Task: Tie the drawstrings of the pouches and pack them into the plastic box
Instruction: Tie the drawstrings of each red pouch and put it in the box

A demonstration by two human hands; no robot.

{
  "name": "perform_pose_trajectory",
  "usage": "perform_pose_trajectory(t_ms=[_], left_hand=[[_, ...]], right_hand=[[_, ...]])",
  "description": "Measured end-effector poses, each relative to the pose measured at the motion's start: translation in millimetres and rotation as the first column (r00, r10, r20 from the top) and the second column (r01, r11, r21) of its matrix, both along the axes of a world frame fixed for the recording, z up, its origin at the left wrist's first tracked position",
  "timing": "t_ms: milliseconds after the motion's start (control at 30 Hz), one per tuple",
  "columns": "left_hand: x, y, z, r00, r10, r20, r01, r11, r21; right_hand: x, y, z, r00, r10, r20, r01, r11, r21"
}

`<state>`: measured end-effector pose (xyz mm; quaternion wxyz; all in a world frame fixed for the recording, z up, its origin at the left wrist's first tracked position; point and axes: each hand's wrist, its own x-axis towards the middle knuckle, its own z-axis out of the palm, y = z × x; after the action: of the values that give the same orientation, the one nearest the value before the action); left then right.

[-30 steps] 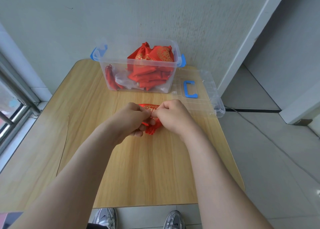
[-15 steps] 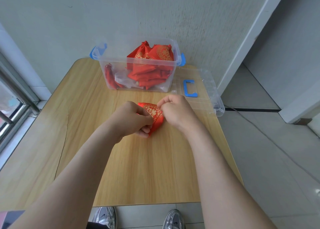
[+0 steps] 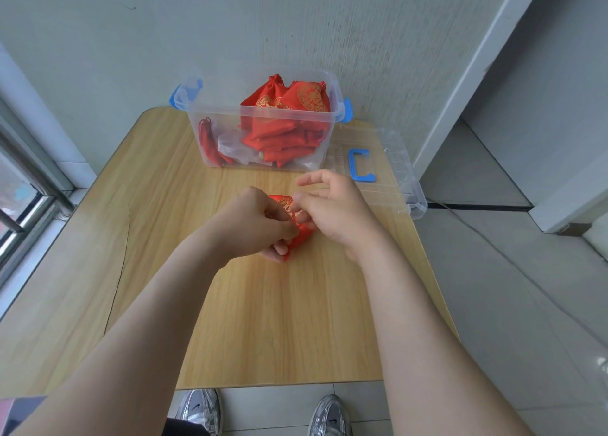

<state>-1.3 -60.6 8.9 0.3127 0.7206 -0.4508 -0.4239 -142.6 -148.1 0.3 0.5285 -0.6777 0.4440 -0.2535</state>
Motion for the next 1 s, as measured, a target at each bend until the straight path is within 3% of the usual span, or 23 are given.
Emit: perform_pose_trajectory(t_ms=[100,233,633,900,1000], left_hand=[[5.3,-2.0,-3.0,0.991,0.106,-0.081,-0.106,0.994,0.007],[10.6,-2.8,-6.9,0.973,0.180,-0.147,-0.179,0.984,0.021],[13.1,-0.5,-6.2,0.973,0.162,-0.164,-0.157,0.987,0.043],[3.8,-0.8,-0.8,0.967,0.243,-0.083,-0.246,0.969,-0.032],[-0.2,-0.3,-1.0,0.958,0.285,0.044,-0.279,0.954,-0.111]], right_hand=[[-0.8,-1.3,-1.9,0.995,-0.029,-0.093,0.013,0.986,-0.167],[0.0,5.8,-0.5,0.962,0.068,-0.264,-0.167,0.913,-0.373],[0.1,4.8,-5.1,0.931,0.111,-0.348,-0.277,0.837,-0.472],[4.3,4.8,-8.3,0.896,0.056,-0.440,-0.301,0.804,-0.513],[4.3,7.7,-7.0,0.902,0.029,-0.431,-0.279,0.801,-0.529]])
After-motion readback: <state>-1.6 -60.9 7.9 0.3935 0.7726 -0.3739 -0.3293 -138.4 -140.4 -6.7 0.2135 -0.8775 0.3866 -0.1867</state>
